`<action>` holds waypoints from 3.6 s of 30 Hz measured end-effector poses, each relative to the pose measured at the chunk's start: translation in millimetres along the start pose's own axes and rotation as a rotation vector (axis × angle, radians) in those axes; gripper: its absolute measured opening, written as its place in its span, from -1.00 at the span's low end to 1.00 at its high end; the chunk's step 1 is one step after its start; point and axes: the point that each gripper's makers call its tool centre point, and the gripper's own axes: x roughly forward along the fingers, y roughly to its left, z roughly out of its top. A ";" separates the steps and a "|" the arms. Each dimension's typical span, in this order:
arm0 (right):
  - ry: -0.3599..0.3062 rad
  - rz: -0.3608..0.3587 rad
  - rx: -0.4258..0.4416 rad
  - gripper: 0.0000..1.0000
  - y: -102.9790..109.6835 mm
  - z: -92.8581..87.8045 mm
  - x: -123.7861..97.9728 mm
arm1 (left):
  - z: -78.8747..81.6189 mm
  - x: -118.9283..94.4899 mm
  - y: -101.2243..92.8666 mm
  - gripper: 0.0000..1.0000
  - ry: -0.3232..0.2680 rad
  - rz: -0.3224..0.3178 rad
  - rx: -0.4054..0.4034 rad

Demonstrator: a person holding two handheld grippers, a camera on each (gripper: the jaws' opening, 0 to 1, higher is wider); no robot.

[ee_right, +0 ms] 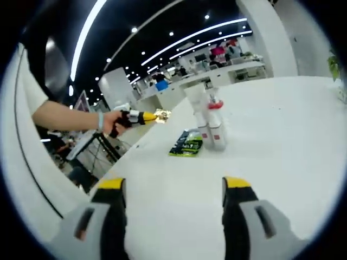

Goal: Arrange the skincare products in the storage area until every visible bottle or jar stands upright without overlapping.

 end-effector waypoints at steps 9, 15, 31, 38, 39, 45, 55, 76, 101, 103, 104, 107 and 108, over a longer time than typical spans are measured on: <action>0.064 -0.011 0.018 0.40 -9.4 -7.6 10.2 | 7.7 22.6 41.9 -1.00 0.039 0.062 -0.030; 0.103 -0.041 0.037 0.40 -19.1 -15.7 14.9 | 6.7 35.9 69.9 -1.00 0.061 0.098 -0.061; 0.152 -0.043 0.051 0.37 -24.5 -18.1 39.9 | 7.7 41.1 100.5 -0.99 0.079 0.157 -0.126; 0.155 -0.042 0.056 0.35 -17.8 -24.1 39.1 | -1.8 44.7 106.7 -0.99 0.137 0.167 -0.106; 0.155 -0.042 0.056 0.35 -17.1 -24.8 38.6 | -1.6 44.8 108.6 -0.98 0.138 0.173 -0.102; 0.164 -0.048 0.062 0.35 -14.2 -29.5 37.7 | 1.6 49.3 117.5 -0.96 0.146 0.194 -0.074; 0.154 -0.024 0.049 0.35 -6.0 -25.3 36.9 | 3.4 47.0 119.4 -0.90 0.150 0.247 -0.060; 0.114 -0.009 0.059 0.37 2.2 -24.0 33.1 | 36.0 -16.4 118.7 0.08 0.073 0.468 0.260; 0.134 -0.014 0.134 0.33 -0.2 -33.4 40.6 | 1.5 -120.8 199.8 0.27 0.092 0.980 0.344; 0.136 -0.010 0.135 0.33 0.9 -34.1 41.0 | 1.4 -119.9 199.5 0.24 0.092 0.974 0.344; 0.141 -0.008 0.132 0.32 1.3 -35.2 41.0 | 1.4 -119.3 199.1 0.21 0.088 0.972 0.347; 0.147 -0.007 0.127 0.32 1.3 -36.8 41.0 | -1.2 -116.4 194.2 -0.02 0.088 0.959 0.368; 0.145 -0.007 0.132 0.32 0.9 -36.9 41.1 | -0.6 -115.9 193.2 -0.18 0.089 0.955 0.377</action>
